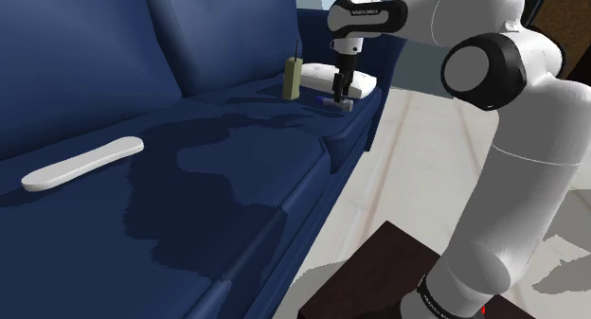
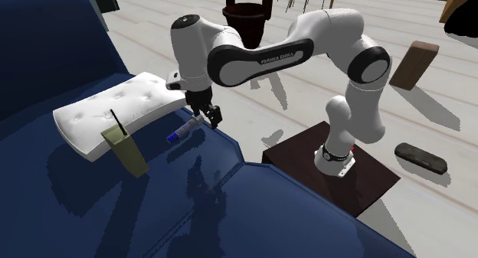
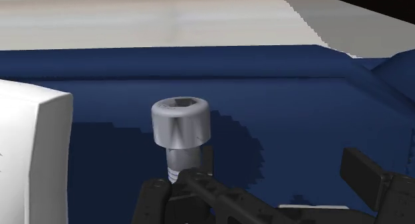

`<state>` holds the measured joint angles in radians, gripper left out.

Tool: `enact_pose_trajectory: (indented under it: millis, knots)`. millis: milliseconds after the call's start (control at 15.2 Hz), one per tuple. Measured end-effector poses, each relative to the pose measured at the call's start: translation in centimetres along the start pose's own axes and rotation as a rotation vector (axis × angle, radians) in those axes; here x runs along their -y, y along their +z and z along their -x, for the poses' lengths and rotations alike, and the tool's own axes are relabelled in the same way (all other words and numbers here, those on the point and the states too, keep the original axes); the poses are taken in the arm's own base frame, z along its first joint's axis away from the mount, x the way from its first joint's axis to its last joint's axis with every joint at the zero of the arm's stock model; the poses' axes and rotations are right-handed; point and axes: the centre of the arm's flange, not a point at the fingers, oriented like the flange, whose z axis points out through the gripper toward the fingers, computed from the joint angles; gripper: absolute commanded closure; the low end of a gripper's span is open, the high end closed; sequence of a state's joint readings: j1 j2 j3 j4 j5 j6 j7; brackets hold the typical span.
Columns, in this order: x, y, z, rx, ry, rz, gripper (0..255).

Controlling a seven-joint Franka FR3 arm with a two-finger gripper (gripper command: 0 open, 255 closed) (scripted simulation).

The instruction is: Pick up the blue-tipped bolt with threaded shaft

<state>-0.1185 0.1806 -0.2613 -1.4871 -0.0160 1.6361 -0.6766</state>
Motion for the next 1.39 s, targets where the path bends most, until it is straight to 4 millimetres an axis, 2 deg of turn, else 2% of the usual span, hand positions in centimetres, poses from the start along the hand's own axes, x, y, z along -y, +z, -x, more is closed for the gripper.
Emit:
enact_pose_trajectory:
  millis: [396, 924, 990, 1386]
  knots:
    - [-6.1, 0.9, -4.3, 0.031, -0.024, 0.021, 0]
    - [-6.7, 4.4, -5.0, 0.035, -0.028, 0.024, 0]
    - [-6.7, 4.6, -5.0, 0.035, -0.028, 0.024, 255]
    - [-6.6, 4.7, -4.9, 0.034, -0.028, 0.024, 255]
